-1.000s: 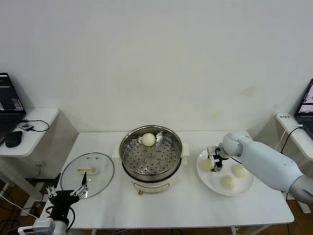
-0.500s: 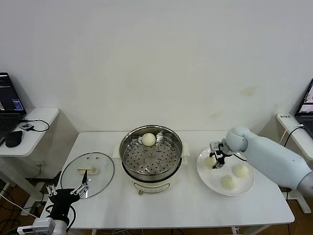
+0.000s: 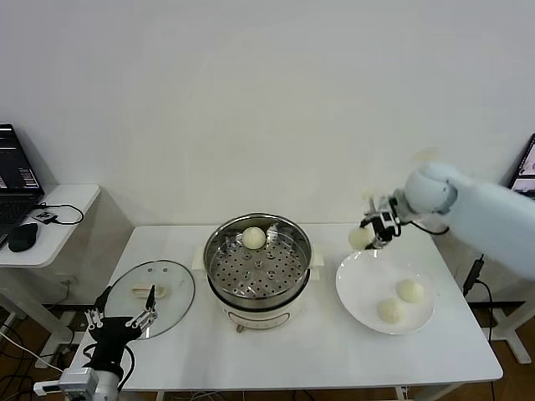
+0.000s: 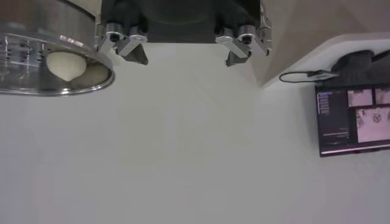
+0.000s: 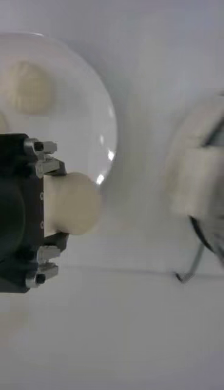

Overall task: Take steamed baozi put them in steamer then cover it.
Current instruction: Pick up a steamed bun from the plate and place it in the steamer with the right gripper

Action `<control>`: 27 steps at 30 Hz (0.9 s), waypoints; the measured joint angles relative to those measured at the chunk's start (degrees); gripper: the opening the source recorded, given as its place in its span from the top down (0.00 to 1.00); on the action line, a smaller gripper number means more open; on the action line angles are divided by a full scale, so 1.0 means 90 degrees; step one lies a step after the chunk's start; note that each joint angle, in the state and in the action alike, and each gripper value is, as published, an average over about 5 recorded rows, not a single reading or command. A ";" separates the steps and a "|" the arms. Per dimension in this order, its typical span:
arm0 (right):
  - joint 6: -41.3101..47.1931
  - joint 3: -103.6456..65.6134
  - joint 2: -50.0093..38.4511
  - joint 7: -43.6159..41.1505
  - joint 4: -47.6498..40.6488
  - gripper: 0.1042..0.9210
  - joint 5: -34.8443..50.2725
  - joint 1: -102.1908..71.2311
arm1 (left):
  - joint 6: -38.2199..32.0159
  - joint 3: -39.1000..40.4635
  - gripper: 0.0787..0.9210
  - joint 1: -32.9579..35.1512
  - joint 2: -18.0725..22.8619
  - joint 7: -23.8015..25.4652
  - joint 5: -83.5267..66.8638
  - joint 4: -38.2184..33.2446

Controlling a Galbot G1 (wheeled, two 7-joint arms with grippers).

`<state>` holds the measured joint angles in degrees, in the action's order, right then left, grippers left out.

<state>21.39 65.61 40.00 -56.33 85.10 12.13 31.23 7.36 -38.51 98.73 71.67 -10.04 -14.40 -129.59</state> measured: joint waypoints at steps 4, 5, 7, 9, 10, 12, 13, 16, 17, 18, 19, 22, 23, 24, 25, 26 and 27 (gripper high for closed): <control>0.0232 0.0306 0.0319 0.0183 0.0141 0.40 0.0564 0.0461 | 0.0001 -0.0004 0.12 -0.0028 -0.0024 -0.0003 0.0000 -0.0005; 0.0297 0.0358 0.0422 0.0240 0.0154 0.40 0.0702 0.0534 | 0.0002 -0.0011 0.12 -0.0036 -0.0030 -0.0003 0.0000 -0.0004; 0.0428 0.0438 0.0653 0.0359 0.0156 0.39 0.0962 0.0633 | 0.0002 -0.0025 0.12 -0.0049 -0.0035 -0.0003 0.0000 0.0004; 0.0558 0.0490 0.0924 0.0487 0.0115 0.39 0.1204 0.0680 | 0.0003 -0.0036 0.12 -0.0058 -0.0034 -0.0003 -0.0001 0.0015; 0.0618 0.0507 0.1066 0.0547 0.0081 0.39 0.1309 0.0687 | 0.0003 -0.0043 0.12 -0.0061 -0.0033 -0.0003 -0.0003 0.0019; 0.0736 0.0527 0.1376 0.0665 -0.0020 0.39 0.1493 0.0672 | 0.0003 -0.0062 0.12 -0.0064 -0.0031 -0.0002 -0.0009 0.0024; 0.0790 0.0533 0.1532 0.0716 -0.0080 0.39 0.1566 0.0651 | 0.0003 -0.0075 0.12 -0.0066 -0.0029 -0.0001 -0.0012 0.0024; 0.0941 0.0544 0.2009 0.0854 -0.0296 0.39 0.1748 0.0543 | 0.0004 -0.0121 0.12 -0.0072 -0.0023 0.0001 -0.0029 0.0022; 0.0987 0.0551 0.2164 0.0897 -0.0375 0.39 0.1796 0.0498 | 0.0004 -0.0137 0.12 -0.0075 -0.0023 0.0000 -0.0038 0.0022; 0.1031 0.0560 0.2315 0.0938 -0.0455 0.39 0.1836 0.0451 | 0.0004 -0.0153 0.12 -0.0079 -0.0023 0.0000 -0.0048 0.0024; 0.1072 0.0569 0.2456 0.0976 -0.0533 0.39 0.1868 0.0404 | 0.0004 -0.0169 0.12 -0.0083 -0.0022 0.0000 -0.0057 0.0027; 0.1184 0.0584 0.2845 0.1086 -0.0769 0.39 0.1931 0.0252 | 0.0003 -0.0203 0.12 -0.0093 -0.0017 -0.0002 -0.0070 0.0039; 0.1217 0.0583 0.2962 0.1122 -0.0848 0.39 0.1947 0.0198 | 0.0003 -0.0208 0.12 -0.0093 -0.0013 -0.0001 -0.0071 0.0042; 0.1247 0.0580 0.3072 0.1157 -0.0925 0.39 0.1961 0.0141 | 0.0003 -0.0211 0.12 -0.0094 -0.0009 -0.0001 -0.0072 0.0042; 0.1275 0.0577 0.3174 0.1193 -0.0999 0.39 0.1973 0.0084 | 0.0003 -0.0212 0.12 -0.0094 -0.0004 -0.0001 -0.0072 0.0040; 0.1302 0.0569 0.3273 0.1229 -0.1072 0.39 0.1983 0.0024 | 0.0003 -0.0211 0.12 -0.0097 0.0002 -0.0001 -0.0072 0.0039; 0.1328 0.0559 0.3366 0.1265 -0.1143 0.39 0.1989 -0.0038 | 0.0003 -0.0209 0.12 -0.0101 0.0007 -0.0001 -0.0072 0.0037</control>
<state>33.34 70.64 70.29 -44.94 74.81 30.04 30.89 7.38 -40.39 97.82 71.74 -10.05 -15.05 -129.25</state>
